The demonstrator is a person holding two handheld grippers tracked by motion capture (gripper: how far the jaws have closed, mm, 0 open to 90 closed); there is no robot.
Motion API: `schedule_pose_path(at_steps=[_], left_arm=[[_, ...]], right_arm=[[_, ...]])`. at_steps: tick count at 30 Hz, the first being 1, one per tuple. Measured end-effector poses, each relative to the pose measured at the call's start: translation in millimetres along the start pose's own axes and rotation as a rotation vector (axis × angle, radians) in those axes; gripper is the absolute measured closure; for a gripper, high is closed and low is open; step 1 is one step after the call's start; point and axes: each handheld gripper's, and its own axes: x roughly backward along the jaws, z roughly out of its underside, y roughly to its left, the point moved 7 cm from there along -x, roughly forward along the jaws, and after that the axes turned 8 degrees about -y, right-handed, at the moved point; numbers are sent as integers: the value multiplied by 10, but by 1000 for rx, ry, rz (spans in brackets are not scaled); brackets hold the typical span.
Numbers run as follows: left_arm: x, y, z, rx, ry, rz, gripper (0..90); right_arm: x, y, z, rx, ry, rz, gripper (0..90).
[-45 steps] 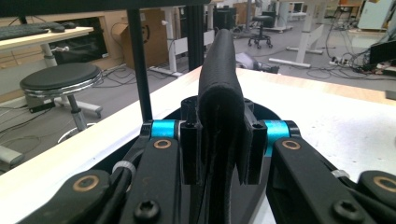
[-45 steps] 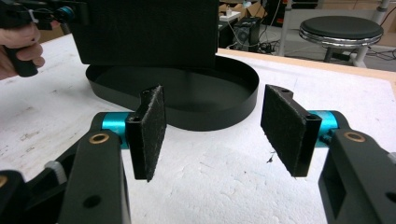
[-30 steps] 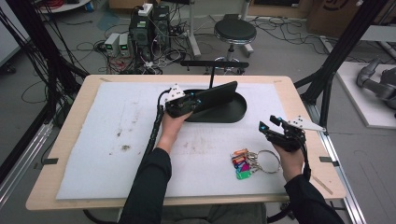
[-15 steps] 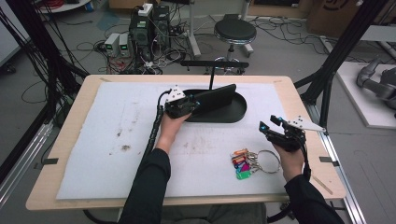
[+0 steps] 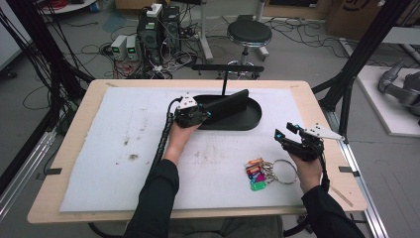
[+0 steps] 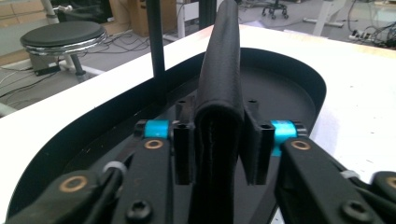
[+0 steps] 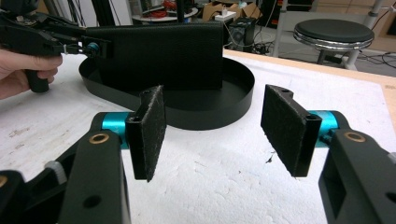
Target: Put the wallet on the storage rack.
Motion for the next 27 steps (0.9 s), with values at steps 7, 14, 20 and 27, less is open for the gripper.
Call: schedule_pose_path(at_steps=[7, 14, 20, 27], left_arm=[[-12, -20, 19, -2, 36, -21, 484], [63, 63, -26, -4, 70, -119, 310], [189, 69, -90, -3, 79, -157, 268], [351, -69, -239, -6, 61, -134, 268]], right_arm=[[5, -13, 3, -1, 0, 3, 410], [5, -10, 2, 1, -1, 4, 410], [4, -15, 5, 9, 0, 6, 408], [5, -20, 10, 9, 5, 1, 399]])
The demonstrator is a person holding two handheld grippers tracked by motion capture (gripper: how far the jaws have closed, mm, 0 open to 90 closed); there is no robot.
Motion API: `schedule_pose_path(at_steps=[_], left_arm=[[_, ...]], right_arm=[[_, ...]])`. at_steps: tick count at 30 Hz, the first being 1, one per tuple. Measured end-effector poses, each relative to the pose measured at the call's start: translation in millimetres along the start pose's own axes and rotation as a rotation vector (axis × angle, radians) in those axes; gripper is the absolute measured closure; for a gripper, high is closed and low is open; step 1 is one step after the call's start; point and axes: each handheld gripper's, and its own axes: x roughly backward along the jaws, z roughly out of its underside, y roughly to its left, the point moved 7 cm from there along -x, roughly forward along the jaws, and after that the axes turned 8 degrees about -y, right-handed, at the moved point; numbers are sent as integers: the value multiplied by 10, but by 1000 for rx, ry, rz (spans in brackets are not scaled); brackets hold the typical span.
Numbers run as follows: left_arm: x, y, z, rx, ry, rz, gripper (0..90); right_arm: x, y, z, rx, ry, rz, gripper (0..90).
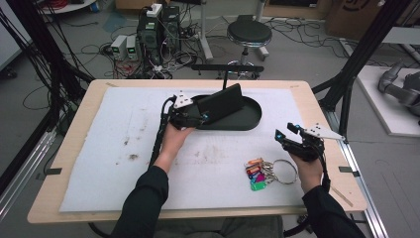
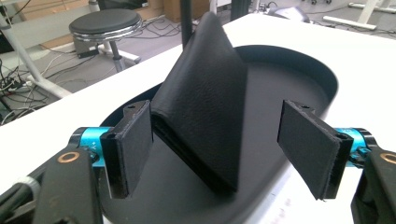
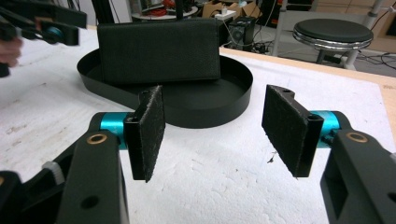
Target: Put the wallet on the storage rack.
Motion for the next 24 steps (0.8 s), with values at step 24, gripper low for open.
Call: schedule_pose_path(at_steps=[24], left_arm=[[1250, -247, 260, 90, 19, 43, 226]], right_arm=[[14, -70, 19, -19, 9, 14, 369]])
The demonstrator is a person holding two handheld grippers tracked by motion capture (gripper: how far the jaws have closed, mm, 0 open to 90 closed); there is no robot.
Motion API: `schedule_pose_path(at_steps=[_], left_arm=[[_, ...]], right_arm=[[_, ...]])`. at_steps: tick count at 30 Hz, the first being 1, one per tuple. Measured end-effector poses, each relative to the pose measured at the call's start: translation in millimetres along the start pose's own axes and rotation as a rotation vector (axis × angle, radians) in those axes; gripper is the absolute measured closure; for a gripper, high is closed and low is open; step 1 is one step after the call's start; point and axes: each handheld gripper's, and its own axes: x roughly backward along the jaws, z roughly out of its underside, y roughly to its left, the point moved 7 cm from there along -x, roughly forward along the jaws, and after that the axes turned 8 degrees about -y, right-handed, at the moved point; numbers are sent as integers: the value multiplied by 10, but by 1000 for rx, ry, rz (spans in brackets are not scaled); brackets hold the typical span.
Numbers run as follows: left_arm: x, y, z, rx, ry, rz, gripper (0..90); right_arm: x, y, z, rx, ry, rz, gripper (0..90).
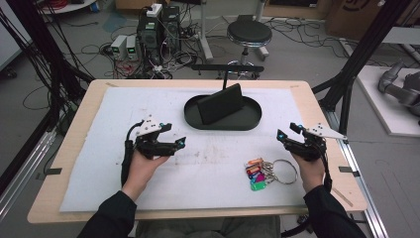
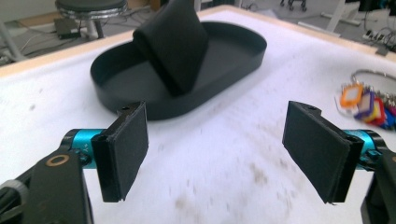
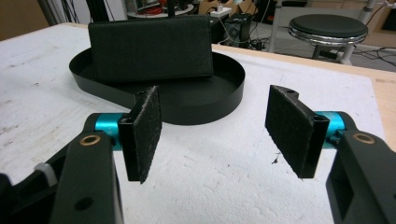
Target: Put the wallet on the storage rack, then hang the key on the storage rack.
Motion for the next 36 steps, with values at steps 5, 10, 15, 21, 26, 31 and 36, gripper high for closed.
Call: schedule_pose_path(at_steps=[5, 10, 15, 21, 26, 31, 36], left_arm=[[248, -42, 61, -3, 4, -22, 226], [429, -75, 125, -46, 13, -53, 236], [508, -45, 122, -34, -39, -56, 236], [535, -8, 94, -7, -67, -58, 224], [500, 6, 113, -17, -57, -72, 224], [485, 1, 139, -2, -24, -101, 260], [504, 35, 159, -23, -15, -124, 282]], right_arm=[[11, -12, -3, -2, -3, 4, 363], [61, -20, -3, 2, -1, 4, 341], [145, -44, -18, 5, -8, -3, 295], [203, -97, 14, -7, 16, -19, 217], [275, -162, 39, -21, 28, -20, 204], [379, -251, 72, -49, 42, 0, 212], [469, -257, 184, -36, 97, -16, 379]])
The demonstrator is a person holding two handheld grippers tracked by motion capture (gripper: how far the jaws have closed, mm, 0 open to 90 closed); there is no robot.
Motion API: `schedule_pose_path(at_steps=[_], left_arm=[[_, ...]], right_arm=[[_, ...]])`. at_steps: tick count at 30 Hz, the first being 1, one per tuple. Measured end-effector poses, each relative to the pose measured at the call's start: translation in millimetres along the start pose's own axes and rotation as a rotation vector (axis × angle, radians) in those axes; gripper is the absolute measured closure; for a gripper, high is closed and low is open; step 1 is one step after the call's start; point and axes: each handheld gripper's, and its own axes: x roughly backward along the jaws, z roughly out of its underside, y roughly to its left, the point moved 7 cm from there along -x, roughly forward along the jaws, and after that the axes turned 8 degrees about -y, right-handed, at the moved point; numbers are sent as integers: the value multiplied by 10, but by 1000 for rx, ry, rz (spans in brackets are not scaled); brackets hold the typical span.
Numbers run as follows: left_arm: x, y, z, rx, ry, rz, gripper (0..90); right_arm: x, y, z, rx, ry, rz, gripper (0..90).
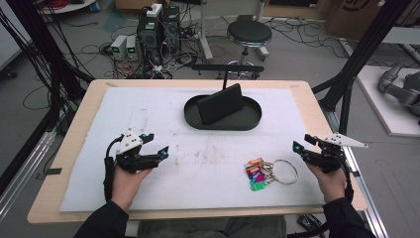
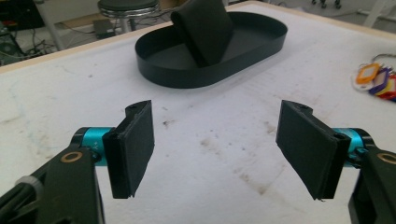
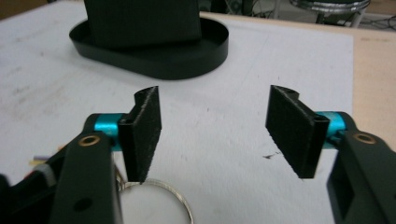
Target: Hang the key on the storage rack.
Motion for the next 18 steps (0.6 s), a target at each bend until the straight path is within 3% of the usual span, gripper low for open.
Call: schedule_pose_path(at_steps=[3, 10, 14, 18], left_arm=[[27, 52, 26, 31, -7, -13, 283], [44, 106, 61, 43, -2, -33, 290], [30, 86, 58, 44, -3, -33, 290], [8, 53, 54, 65, -13, -15, 290]], right_arm=[[53, 20, 98, 3, 47, -27, 447], [143, 32, 378, 27, 158, -17, 579], [124, 15, 466, 47, 185, -19, 613], [80, 18, 502, 23, 216, -36, 611]])
